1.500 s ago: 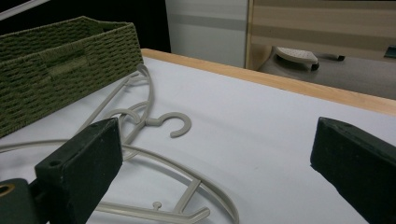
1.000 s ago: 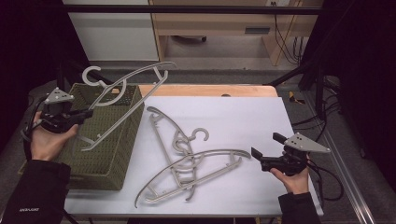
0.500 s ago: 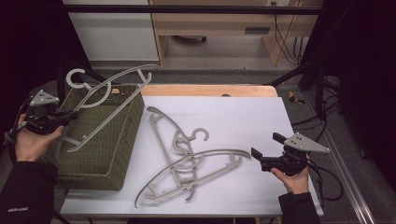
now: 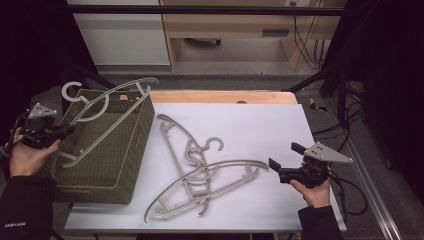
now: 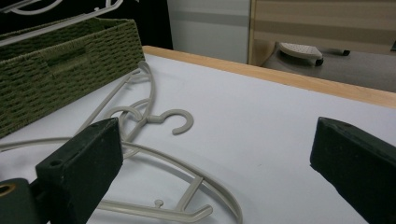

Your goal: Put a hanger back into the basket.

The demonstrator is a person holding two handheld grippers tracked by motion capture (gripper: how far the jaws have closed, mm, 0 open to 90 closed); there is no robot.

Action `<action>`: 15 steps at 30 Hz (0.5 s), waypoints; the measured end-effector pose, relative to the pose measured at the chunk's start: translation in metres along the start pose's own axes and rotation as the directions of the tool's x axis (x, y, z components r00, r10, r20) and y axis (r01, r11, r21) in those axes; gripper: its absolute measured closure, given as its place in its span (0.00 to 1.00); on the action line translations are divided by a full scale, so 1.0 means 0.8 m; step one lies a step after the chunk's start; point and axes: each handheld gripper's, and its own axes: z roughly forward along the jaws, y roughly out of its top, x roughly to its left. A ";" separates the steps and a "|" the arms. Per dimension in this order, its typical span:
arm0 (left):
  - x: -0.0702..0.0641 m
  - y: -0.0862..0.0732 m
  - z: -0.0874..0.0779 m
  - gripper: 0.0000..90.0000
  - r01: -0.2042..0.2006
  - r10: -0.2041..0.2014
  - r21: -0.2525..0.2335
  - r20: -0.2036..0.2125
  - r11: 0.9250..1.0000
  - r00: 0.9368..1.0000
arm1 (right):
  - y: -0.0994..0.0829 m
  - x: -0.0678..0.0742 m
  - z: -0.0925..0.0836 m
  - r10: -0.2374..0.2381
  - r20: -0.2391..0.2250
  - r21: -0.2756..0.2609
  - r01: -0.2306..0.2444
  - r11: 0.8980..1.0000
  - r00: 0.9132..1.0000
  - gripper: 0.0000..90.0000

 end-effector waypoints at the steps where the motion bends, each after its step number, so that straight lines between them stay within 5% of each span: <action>1: 0.002 -0.002 0.000 0.91 -0.001 0.001 0.007 -0.005 1.000 1.000 | 0.000 0.000 -0.001 -0.001 0.004 -0.001 0.001 1.000 1.000 0.03; 15: 0.018 -0.030 0.002 0.91 -0.012 0.017 0.063 -0.070 0.998 0.997 | -0.001 0.001 0.001 -0.003 0.012 0.005 0.003 1.000 1.000 0.03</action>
